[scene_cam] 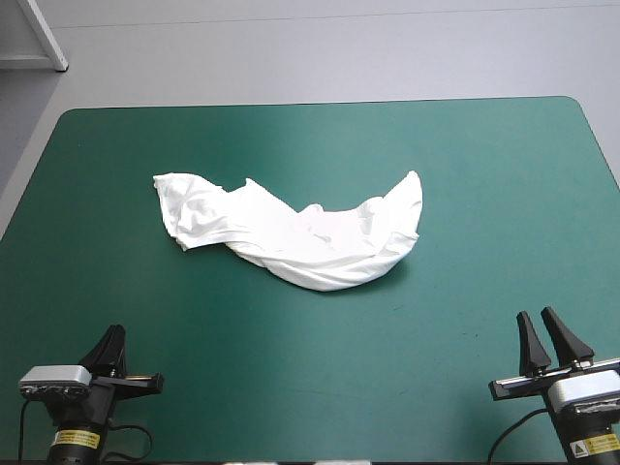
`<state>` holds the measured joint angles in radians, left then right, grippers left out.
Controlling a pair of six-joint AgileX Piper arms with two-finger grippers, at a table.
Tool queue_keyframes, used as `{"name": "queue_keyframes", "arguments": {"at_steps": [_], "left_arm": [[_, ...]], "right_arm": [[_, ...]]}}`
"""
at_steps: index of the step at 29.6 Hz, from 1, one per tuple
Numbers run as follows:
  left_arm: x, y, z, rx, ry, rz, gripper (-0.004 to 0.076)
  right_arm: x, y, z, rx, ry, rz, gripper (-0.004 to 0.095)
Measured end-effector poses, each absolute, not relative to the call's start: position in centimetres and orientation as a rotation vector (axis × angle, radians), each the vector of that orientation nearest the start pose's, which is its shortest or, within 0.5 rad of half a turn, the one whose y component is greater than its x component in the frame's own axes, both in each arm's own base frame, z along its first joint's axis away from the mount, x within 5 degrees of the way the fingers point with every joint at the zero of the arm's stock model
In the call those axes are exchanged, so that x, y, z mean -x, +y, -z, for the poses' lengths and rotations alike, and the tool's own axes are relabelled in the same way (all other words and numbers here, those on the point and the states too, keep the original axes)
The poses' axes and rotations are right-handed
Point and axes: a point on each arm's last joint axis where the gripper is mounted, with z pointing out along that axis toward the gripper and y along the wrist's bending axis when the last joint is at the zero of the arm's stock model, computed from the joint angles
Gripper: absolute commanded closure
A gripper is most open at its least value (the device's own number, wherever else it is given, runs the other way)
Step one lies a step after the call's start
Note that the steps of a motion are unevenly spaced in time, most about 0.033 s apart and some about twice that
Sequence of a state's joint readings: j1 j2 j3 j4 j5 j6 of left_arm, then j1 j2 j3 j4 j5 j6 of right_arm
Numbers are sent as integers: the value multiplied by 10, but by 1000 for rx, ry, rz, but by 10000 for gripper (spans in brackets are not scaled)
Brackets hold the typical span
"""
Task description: Fold the cloth
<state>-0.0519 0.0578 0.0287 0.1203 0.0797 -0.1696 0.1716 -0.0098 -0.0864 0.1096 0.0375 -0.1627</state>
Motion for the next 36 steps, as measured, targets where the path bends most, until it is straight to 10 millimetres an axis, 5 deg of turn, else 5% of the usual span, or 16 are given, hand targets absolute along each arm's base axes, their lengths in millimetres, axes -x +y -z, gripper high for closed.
{"name": "queue_keyframes", "arguments": {"at_steps": [20,23,28,36], "left_arm": [[-62,-3,-193,33,1644,101,696],[-62,-3,-198,51,1590,129,584],[-62,-4,-207,80,1496,179,223],[-59,-3,-232,1,1477,88,220]], "right_arm": [[-49,9,-239,163,1415,-101,580],[-49,9,-239,163,1415,-101,564],[-49,9,-241,165,1420,-101,547],[-44,9,-255,198,1427,-78,547]]}}
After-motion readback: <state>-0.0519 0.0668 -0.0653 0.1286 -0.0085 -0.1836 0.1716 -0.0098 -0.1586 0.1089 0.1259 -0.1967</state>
